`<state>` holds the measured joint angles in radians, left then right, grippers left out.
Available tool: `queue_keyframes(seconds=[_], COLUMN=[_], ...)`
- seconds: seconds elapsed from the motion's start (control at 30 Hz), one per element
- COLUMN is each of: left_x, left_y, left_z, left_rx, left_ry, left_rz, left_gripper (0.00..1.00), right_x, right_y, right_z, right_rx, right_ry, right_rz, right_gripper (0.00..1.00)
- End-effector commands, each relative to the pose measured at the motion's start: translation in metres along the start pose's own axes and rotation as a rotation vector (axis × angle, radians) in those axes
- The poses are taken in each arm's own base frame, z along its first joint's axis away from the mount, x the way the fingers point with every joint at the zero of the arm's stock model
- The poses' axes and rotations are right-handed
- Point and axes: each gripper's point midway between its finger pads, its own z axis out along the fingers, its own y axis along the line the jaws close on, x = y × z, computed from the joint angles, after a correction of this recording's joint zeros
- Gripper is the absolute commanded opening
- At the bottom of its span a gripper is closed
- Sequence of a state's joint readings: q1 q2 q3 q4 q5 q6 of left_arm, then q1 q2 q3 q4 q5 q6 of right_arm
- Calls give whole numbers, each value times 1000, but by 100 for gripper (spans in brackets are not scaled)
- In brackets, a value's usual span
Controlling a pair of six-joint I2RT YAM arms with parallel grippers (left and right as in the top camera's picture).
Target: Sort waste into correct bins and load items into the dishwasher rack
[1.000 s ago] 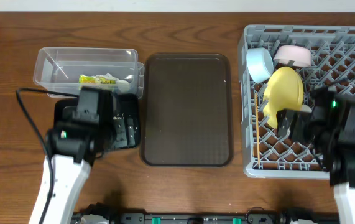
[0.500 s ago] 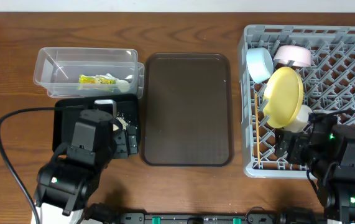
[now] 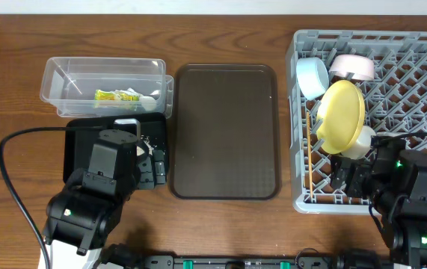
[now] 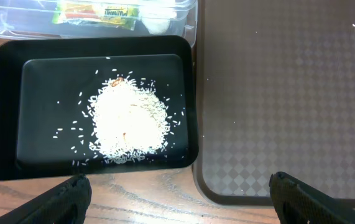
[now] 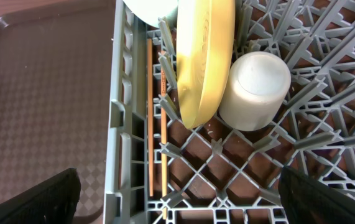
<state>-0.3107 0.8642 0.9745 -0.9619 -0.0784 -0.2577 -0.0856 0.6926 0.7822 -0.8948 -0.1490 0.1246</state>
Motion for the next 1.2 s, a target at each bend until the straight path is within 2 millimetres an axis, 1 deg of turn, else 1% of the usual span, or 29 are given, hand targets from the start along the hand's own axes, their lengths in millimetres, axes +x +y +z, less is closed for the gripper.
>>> queue_keyframes(seconds=[0.0, 0.17, 0.27, 0.33, 0.43, 0.6, 0.83, 1.03, 1.17], left_x=[3, 3, 3, 3, 3, 3, 3, 3, 3], left_y=[2, 2, 2, 2, 2, 2, 2, 2, 2], left_z=[3, 3, 3, 3, 3, 3, 3, 3, 3], left_rx=[-13, -13, -13, -13, -13, -13, -13, -13, -13], left_ry=[9, 10, 10, 10, 10, 10, 10, 10, 9], left_rz=[4, 4, 4, 4, 4, 4, 4, 4, 4], left_gripper=[94, 94, 95, 95, 95, 95, 95, 95, 95], right_x=[2, 3, 7, 6, -3, -16, -16, -17, -16], right_y=[-2, -2, -3, -5, -3, 15, 31, 28, 25], right_z=[1, 1, -4, -6, -7, -8, -7, -7, 1], right_rx=[7, 6, 16, 26, 21, -52, -129, -129, -124], right_ry=[5, 5, 2, -23, -117, -370, -646, -807, -823], right_rz=[-2, -2, -8, -13, -39, -192, -282, -281, -273], right_gripper=[99, 99, 99, 99, 99, 99, 99, 99, 99])
